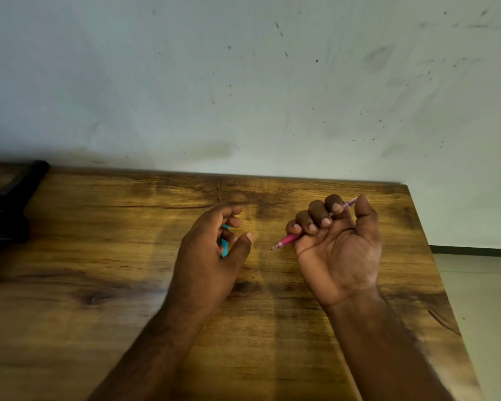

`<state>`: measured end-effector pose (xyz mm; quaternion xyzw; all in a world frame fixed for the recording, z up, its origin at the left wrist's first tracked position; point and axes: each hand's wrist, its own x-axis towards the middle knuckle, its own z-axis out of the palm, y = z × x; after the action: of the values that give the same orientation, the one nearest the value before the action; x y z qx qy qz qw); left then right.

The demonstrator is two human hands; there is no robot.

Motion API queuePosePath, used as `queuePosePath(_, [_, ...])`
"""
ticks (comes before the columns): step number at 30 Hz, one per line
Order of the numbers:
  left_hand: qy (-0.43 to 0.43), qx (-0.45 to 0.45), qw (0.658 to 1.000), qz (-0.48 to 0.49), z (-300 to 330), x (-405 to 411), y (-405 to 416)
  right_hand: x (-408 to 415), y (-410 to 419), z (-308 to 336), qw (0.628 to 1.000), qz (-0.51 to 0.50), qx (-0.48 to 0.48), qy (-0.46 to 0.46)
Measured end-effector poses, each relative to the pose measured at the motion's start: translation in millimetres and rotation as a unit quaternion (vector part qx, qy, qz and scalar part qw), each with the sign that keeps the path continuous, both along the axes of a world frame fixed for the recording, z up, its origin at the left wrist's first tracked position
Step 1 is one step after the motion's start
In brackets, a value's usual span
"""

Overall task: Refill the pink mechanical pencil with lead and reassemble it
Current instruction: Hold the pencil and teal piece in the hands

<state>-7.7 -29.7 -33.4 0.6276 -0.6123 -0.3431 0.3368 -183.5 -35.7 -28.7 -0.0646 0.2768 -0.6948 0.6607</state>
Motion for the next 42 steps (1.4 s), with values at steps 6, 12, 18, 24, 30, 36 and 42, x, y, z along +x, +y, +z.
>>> queuePosePath(6, [0.001, 0.001, 1.000, -0.003, 0.3, 0.8, 0.0, -1.2, 0.3, 0.6, 1.000, -0.005, 0.000, 0.003])
queuePosePath(12, [-0.002, 0.002, 1.000, -0.003, 0.9, 0.9, 0.0, -0.3, 1.3, 0.6, 1.000, 0.000, -0.002, 0.008])
queuePosePath(18, [-0.003, -0.001, 1.000, -0.001, 1.4, 1.5, 0.6, 0.1, 1.2, 0.1, 1.000, 0.009, -0.010, 0.008])
queuePosePath(24, [-0.007, -0.003, 1.000, 0.002, 1.8, 1.1, -0.2, 0.8, 1.1, 1.1, 1.000, 0.008, -0.008, 0.002])
queuePosePath(30, [-0.006, -0.004, 1.000, 0.001, 1.7, 1.3, 0.0, 0.5, 1.0, 0.7, 1.000, 0.004, -0.003, 0.007])
queuePosePath(36, [-0.005, -0.004, 1.000, -0.001, 1.1, 0.8, -0.6, 1.0, 1.2, 1.1, 1.000, 0.002, 0.002, 0.016])
queuePosePath(42, [-0.003, -0.006, 1.000, -0.004, -0.1, 2.3, -0.5, 3.0, 1.1, 2.9, 1.000, 0.006, 0.007, 0.005])
